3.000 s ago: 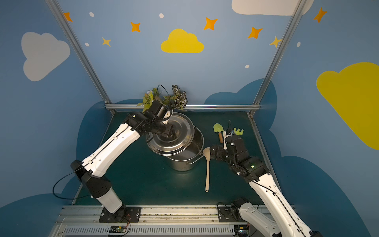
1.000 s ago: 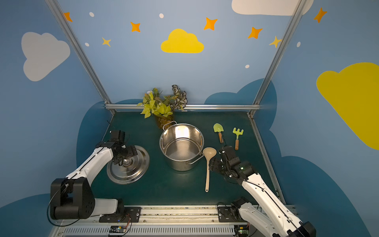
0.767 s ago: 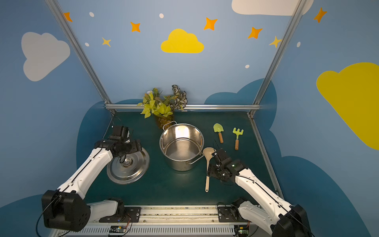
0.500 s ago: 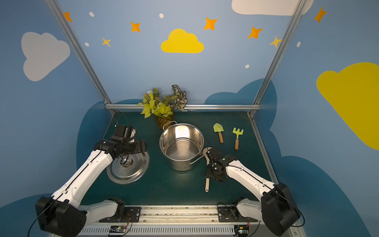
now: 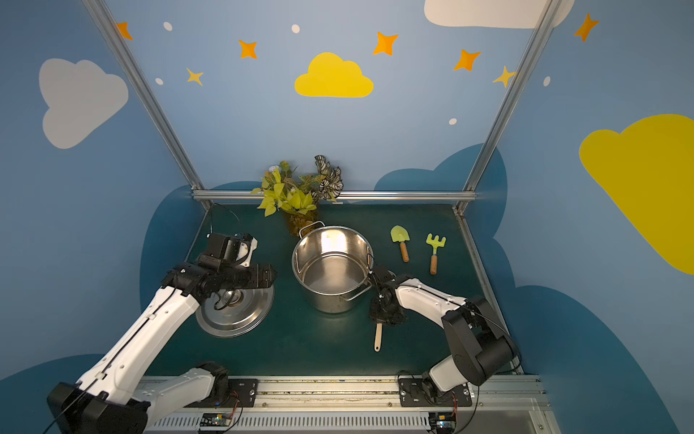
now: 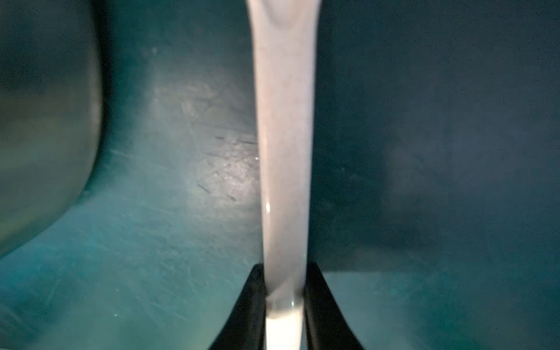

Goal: Stir the soup with a spoon
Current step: Pick up the spoon from the center of the board.

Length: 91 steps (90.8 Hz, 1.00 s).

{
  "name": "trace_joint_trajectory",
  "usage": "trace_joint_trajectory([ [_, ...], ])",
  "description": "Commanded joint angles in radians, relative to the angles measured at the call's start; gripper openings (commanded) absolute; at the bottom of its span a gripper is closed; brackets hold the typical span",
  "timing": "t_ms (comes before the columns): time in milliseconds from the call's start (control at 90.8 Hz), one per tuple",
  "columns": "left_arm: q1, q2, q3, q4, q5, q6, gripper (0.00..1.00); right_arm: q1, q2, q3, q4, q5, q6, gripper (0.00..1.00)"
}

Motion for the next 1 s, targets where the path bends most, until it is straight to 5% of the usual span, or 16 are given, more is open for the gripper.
trace_joint_trajectory([
  [0,-0.005,-0.019,0.037,-0.021,0.052,0.026,0.93,0.002,-0.002,0.019,-0.003,0.016,-0.007,0.13],
  [121,-0.012,-0.027,0.051,-0.025,0.068,0.023,0.93,-0.001,-0.033,0.021,-0.017,0.029,-0.009,0.00],
  [573,-0.126,-0.010,0.140,-0.054,0.096,-0.008,0.93,-0.058,-0.304,0.060,-0.171,0.080,-0.027,0.00],
  [782,-0.265,0.069,0.240,-0.056,0.157,-0.040,0.93,-0.089,-0.471,0.149,-0.225,0.017,-0.073,0.00],
  [991,-0.478,0.213,0.379,-0.007,0.219,-0.101,0.92,-0.075,-0.603,0.183,-0.054,-0.098,-0.078,0.00],
])
